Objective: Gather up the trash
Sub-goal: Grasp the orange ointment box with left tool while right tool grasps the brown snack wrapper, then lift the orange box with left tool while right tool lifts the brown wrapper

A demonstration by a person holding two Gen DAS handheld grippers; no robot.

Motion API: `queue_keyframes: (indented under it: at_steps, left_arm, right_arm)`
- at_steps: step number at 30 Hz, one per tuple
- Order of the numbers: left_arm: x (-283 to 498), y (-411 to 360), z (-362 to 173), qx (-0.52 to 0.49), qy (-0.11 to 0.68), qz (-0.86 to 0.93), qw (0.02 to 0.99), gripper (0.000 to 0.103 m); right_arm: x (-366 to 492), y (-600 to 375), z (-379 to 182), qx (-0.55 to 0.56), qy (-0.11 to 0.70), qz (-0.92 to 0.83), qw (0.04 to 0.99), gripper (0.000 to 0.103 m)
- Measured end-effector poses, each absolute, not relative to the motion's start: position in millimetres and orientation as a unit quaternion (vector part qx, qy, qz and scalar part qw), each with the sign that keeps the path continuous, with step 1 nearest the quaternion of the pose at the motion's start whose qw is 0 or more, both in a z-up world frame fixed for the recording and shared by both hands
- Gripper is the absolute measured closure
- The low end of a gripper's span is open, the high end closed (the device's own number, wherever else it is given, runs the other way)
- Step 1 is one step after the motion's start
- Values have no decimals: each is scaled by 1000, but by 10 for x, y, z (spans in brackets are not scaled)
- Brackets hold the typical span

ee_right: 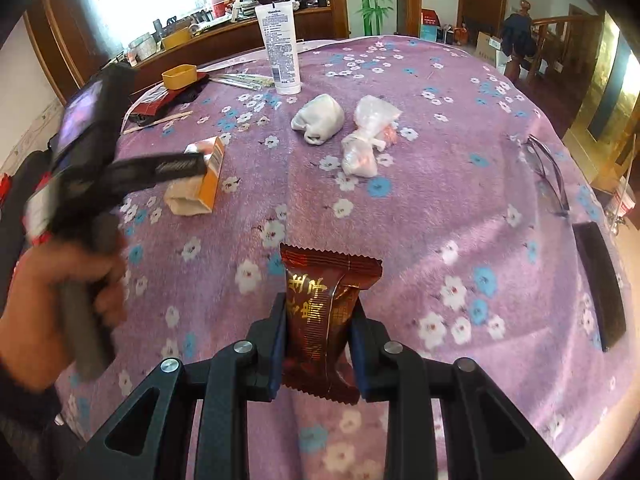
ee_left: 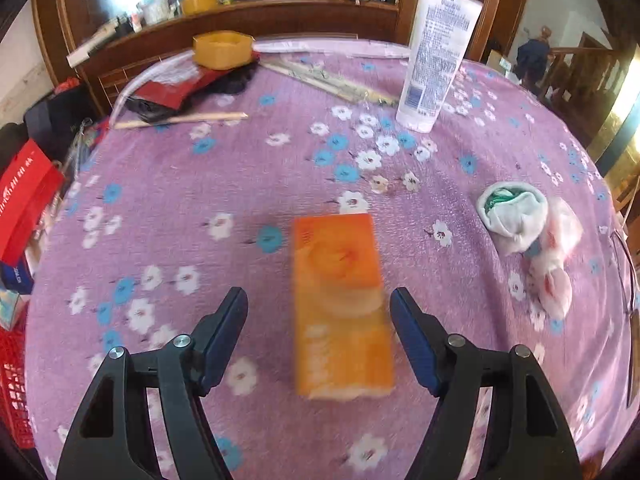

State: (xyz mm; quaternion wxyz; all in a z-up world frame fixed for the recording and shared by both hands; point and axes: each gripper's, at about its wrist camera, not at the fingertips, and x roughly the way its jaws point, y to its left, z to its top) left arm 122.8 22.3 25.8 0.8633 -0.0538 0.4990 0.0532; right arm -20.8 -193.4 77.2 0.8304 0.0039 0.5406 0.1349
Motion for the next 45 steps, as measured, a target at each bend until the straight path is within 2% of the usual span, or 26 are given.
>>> queue_keyframes:
  at_steps: [1, 3, 4, 5, 6, 12, 19, 25, 45]
  left_arm:
    - [1270, 213, 229, -57, 502, 53, 861, 33]
    - [1343, 169, 134, -49, 514, 52, 855, 49]
    - [1355, 142, 117, -38, 511, 56, 857, 49]
    - [1351, 129, 116, -31, 506, 57, 860, 57]
    - [1341, 130, 118, -33, 505, 53, 861, 57]
    - [973, 249, 200, -48, 493, 32, 868, 57]
    - [-89, 386, 448, -14, 451, 23, 892, 57]
    - [-685, 593, 634, -31, 436, 31, 899, 57]
    - [-869, 773, 815, 1, 425, 15, 905, 57]
  right_arm:
    - [-224, -1943, 777, 3, 541, 136, 830, 75]
    - [-258, -1973, 790, 3, 541, 136, 830, 75]
    - [-268, -1985, 798, 4, 541, 138, 830, 75]
    - [-277, -1991, 802, 4, 541, 139, 830, 75]
    - [-282, -1997, 807, 4, 540, 140, 830, 75]
    - [-333, -1933, 866, 4, 532, 149, 834, 75]
    - [-585, -1664, 829, -7, 527, 184, 830, 75]
    - [-651, -1374, 795, -11, 531, 208, 822, 75]
    - [-716, -1097, 859, -2, 513, 210, 832, 75]
